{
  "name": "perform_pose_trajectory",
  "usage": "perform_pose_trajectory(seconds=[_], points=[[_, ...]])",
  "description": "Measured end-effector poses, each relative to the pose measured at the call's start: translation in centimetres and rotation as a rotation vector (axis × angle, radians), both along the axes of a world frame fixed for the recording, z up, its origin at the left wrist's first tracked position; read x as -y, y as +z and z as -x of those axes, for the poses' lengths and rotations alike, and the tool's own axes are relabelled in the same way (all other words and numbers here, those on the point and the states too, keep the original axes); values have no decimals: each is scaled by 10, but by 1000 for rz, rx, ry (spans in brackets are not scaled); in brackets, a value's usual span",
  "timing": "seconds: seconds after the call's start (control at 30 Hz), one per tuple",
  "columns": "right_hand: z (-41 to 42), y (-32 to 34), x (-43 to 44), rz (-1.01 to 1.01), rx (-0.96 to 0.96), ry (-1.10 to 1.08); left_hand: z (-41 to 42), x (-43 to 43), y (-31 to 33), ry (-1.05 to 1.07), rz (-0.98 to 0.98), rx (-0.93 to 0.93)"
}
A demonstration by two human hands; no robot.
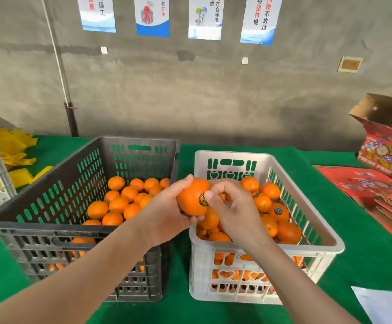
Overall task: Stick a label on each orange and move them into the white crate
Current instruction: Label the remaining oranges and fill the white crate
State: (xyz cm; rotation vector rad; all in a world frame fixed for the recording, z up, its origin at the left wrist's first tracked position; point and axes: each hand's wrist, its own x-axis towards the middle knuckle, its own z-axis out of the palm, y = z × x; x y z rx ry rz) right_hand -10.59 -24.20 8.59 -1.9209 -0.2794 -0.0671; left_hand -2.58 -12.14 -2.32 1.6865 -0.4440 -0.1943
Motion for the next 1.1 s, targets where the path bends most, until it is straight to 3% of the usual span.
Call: perform_pose_trajectory(seconds=[0.03,0.1,0.2,0.37,0.5,0.63,0.7,0.8,0.87,0.93,1.0,1.1], points=[[-7,-15,11,156,119,-11,0,6,10,12,96,-67],[-20,-39,15,181,232,-99,3,11,18,76,255,-125],[-34,-60,18,185,406,-158,8,4,28,-25,496,-508],[-51,-88,29,194,483,-228,8,5,21,27,466,-549],[-55,-109,41,52,296,-141,7,10,6,81,460,-574],[-60,-133,47,215,320,-18,-1,28,-8,104,468,-622],[-73,-134,55,205,316,-50,-17,37,-12,260,287,-519],[-112,-128,70,166,285,-161,-40,47,-18,422,-228,-70],[-151,-126,80,181,217,-259,-53,51,-29,356,-724,254],[-188,-127,86,250,164,-320,-58,54,-39,214,-1081,383],[-220,-136,87,378,130,-353,-60,56,-44,139,-1201,409],[-254,-153,78,536,56,-378,-63,53,-46,166,-1134,430]])
